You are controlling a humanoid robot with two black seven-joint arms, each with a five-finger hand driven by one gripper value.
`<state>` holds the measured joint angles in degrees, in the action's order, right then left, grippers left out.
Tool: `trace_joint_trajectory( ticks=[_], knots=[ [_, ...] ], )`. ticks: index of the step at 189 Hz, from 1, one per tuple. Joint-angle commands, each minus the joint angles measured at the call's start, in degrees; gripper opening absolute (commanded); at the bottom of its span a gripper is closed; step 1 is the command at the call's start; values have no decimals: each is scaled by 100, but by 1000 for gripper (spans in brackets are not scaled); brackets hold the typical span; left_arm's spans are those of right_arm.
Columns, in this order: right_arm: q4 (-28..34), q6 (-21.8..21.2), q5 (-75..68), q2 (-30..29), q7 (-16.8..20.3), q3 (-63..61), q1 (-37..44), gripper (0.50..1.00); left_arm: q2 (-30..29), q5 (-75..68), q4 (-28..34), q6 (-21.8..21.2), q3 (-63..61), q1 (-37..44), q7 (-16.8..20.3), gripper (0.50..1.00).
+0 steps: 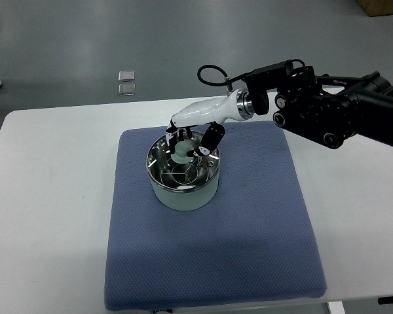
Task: Open lid and place right of pot
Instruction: 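Close the right hand fingers around the lid knob, then lift the glass lid up off the pot with the right hand, then carry the lid beside the pot and lower it onto the mat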
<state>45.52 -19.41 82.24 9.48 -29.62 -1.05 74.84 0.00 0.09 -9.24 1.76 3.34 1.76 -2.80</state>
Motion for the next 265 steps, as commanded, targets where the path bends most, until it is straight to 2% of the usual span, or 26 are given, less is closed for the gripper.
trace_joint_trajectory(
  ticks=[1,67,195,219,265],
  knots=[
    [0,25,3,18,-18,-18,-13,500,0,0,1,0,0,0,-1,1000],
    [0,105,-59,97,-158,-88,22,500,0,0,27,-9,0,0,-1,1000],
    [62,-115,-129,221,-211,-124,435,500,0,0,36,0,-8,0,34,1000],
    [141,-273,-129,633,-308,-124,514,500,0,0,45,0,-8,0,34,1000],
    [246,-282,-129,1266,-413,-106,435,500,0,0,45,0,-8,0,34,1000]
  ],
)
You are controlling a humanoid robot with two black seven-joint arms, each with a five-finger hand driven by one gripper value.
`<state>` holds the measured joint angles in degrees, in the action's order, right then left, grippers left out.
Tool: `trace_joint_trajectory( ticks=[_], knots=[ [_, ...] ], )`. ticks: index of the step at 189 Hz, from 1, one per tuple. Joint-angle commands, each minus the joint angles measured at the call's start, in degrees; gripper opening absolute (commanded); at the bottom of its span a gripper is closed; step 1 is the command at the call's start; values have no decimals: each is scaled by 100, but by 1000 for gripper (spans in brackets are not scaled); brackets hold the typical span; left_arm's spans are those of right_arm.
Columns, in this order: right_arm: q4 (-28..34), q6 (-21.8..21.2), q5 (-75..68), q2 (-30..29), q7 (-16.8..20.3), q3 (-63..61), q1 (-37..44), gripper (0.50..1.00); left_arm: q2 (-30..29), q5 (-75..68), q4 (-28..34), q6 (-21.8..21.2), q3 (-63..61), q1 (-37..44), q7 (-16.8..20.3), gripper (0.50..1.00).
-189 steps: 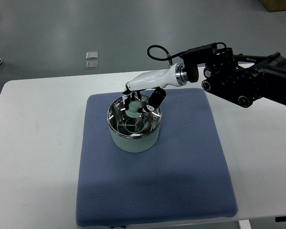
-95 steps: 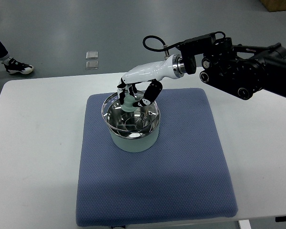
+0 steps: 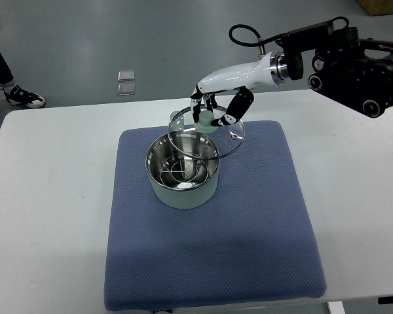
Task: Open lid and place right of pot
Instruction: 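Carry the lid beside the pot and lower it onto the mat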
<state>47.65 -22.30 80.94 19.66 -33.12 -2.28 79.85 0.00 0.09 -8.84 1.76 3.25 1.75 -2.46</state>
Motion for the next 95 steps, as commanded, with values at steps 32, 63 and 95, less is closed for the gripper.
trace_joint_trajectory(
  ticks=[32,63,95],
  knots=[
    [43,50,1,601,-188,26,-303,500,0,0,5,0,0,0,0,1000],
    [43,129,10,864,-188,26,-620,500,0,0,-4,0,0,0,-9,1000],
    [34,305,18,917,-188,26,-980,500,0,0,-13,0,0,0,-9,1000]
  ],
)
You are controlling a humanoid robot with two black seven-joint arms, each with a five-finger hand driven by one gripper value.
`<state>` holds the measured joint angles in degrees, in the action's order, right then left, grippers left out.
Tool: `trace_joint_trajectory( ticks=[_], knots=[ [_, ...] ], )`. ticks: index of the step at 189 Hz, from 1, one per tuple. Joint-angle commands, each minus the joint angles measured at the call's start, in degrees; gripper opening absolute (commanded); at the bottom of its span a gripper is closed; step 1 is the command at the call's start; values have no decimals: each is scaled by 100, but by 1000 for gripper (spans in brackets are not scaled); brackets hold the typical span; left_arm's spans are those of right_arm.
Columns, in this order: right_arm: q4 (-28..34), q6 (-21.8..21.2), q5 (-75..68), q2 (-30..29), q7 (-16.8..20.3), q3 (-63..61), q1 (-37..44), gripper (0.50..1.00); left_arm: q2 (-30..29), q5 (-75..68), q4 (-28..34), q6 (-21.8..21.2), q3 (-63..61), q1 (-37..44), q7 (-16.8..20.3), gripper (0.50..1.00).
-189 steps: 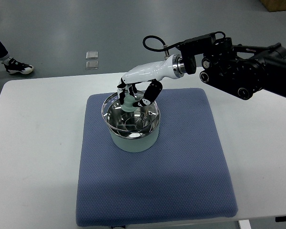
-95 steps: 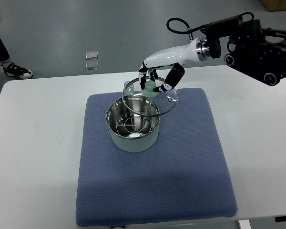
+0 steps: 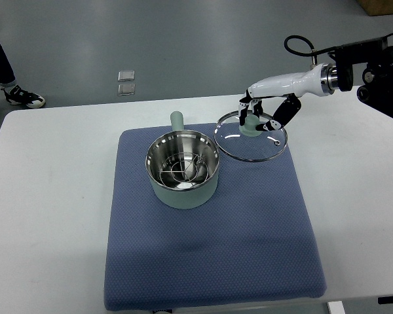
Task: Open lid and place right of pot
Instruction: 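Carry the lid beside the pot and lower it onto the mat, then release the lid knob and withdraw the right hand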
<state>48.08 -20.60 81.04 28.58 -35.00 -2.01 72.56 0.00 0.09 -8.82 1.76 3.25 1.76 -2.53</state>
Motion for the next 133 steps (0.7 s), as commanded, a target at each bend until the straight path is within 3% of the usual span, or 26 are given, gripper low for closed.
trace_joint_trajectory(
  ticks=[1,44,54,73,80,117,133],
  knots=[
    [-10,144,9,25,0,-1,-277,500,0,0,-14,0,0,-1,-2,1000],
    [-62,399,-9,16,0,-19,-796,517,0,0,3,-9,0,-1,-2,1000],
    [-80,505,-18,16,0,-36,-901,594,0,0,-6,0,0,-1,-2,1000],
    [-133,847,-342,-54,0,-247,-1200,866,0,0,-6,0,0,-1,-2,1000],
    [-159,883,-544,-54,0,-352,-1323,919,0,0,-6,0,0,-1,-2,1000],
    [-317,803,-1723,-98,0,-660,-1560,928,0,0,-14,0,0,-1,-2,1000],
    [-344,478,-2927,-107,107,-695,-1569,930,0,0,-14,0,0,-1,-2,1000]
  ],
)
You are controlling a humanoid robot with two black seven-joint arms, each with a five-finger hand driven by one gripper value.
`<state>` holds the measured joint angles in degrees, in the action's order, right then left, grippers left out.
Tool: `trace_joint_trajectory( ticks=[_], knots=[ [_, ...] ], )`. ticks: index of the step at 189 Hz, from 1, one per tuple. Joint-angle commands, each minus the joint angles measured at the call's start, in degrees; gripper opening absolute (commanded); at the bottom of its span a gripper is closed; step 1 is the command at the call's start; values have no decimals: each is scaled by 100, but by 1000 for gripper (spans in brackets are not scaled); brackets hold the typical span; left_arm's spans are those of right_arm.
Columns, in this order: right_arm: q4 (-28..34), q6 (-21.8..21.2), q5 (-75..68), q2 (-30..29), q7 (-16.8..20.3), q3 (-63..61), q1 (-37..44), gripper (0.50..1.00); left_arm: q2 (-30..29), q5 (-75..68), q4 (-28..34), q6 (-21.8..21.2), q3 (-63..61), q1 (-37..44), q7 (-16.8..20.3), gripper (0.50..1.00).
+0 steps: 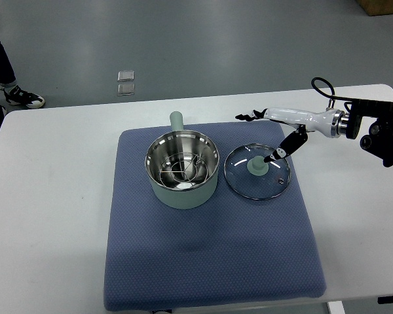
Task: Open lid and place right of pot
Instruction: 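Release the lid knob and withdraw the right hand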
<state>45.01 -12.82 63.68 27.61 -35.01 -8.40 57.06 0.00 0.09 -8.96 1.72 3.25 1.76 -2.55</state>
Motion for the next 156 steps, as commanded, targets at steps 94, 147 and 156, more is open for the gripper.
trace_joint_trajectory(
  ticks=[94,147,156],
  knots=[
    [-511,-1004,-7853,-766,2561,-575,-529,932,0,0,17,3,0,-1,0,1000],
    [-555,-1092,-7853,-863,2517,-645,-767,932,0,0,17,3,0,8,0,1000],
    [-555,-1109,-7844,-854,2517,-645,-776,932,0,0,17,3,9,8,0,1000]
  ],
)
